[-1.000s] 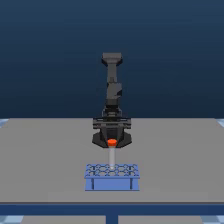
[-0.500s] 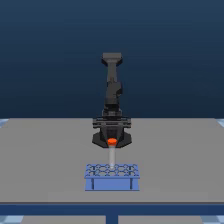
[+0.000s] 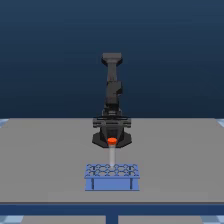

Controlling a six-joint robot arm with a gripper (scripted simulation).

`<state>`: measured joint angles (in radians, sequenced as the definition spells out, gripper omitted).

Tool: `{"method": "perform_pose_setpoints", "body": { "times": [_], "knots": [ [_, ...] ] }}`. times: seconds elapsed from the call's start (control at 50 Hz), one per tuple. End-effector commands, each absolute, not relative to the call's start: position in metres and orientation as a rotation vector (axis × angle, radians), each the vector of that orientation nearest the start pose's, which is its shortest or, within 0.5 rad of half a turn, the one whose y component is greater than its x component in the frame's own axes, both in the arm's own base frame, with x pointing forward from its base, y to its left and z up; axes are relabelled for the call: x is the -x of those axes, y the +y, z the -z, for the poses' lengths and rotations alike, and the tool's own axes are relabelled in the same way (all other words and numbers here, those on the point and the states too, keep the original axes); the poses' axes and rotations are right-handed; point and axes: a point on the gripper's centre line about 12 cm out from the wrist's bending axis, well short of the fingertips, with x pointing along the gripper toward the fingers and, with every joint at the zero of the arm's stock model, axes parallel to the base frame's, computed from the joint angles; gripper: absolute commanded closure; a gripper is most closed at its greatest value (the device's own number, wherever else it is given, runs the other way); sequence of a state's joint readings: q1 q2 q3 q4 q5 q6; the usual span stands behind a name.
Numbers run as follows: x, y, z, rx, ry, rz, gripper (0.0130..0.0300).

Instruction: Pick up the centrifuge tube on the rack

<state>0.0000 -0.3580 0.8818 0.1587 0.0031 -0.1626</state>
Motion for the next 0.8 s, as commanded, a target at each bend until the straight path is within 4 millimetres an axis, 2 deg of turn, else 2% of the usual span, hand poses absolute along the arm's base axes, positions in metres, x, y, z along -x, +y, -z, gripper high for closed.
{"method": "perform_pose_setpoints", "body": {
  "times": [0.02,0.8],
  "knots": [
    [-0.3127,0.0001,-0.2203,0.000,0.526,-0.001,0.0300],
    [-0.3127,-0.0002,-0.2252,0.001,0.526,0.001,0.0300]
  ]
}}
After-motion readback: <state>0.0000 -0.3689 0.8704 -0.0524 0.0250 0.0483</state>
